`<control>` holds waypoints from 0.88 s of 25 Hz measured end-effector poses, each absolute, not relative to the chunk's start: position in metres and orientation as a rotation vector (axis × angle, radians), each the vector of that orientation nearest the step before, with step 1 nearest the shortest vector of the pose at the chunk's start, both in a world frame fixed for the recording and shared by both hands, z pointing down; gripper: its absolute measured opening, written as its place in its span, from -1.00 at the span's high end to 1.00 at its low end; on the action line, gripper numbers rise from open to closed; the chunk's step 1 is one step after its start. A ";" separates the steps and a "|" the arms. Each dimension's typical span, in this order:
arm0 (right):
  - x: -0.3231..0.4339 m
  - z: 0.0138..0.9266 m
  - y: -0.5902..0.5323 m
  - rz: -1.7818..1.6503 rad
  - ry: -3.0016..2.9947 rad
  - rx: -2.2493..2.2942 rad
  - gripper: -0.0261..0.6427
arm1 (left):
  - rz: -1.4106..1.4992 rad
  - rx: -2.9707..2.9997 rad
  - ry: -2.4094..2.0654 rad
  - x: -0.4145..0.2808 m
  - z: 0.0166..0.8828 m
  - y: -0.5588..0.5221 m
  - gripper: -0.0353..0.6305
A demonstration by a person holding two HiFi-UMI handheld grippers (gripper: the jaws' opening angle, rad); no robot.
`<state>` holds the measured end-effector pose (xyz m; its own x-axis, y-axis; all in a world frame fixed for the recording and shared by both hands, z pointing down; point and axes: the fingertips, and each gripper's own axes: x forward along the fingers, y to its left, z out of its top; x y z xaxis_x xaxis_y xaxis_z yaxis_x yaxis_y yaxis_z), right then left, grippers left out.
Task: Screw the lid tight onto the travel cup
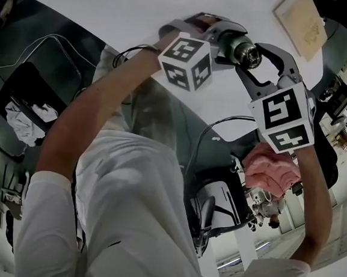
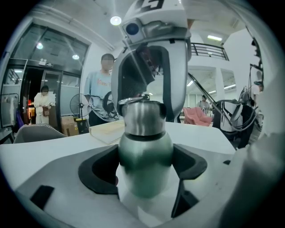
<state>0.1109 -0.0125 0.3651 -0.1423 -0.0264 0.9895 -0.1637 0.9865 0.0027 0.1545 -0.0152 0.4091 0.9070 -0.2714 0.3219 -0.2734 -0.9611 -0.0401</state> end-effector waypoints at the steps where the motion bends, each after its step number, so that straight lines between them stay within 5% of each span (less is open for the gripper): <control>1: 0.111 0.365 -0.013 0.153 -1.715 0.191 0.23 | 0.516 3.061 -0.439 0.154 0.409 -0.015 -0.18; 14: 0.120 0.365 -0.024 0.588 -1.711 0.716 0.23 | 0.502 3.060 -0.471 0.154 0.410 -0.015 -0.18; 22: 0.122 0.348 -0.016 0.526 -1.813 0.664 0.14 | 0.499 3.057 -0.463 0.153 0.410 -0.012 -0.18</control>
<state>0.1225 -0.0157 0.3478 -0.2612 -0.1870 0.9470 -0.6649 0.7461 -0.0361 0.1528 -0.0122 0.4104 0.9056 -0.2867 0.3126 -0.2898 -0.9563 -0.0376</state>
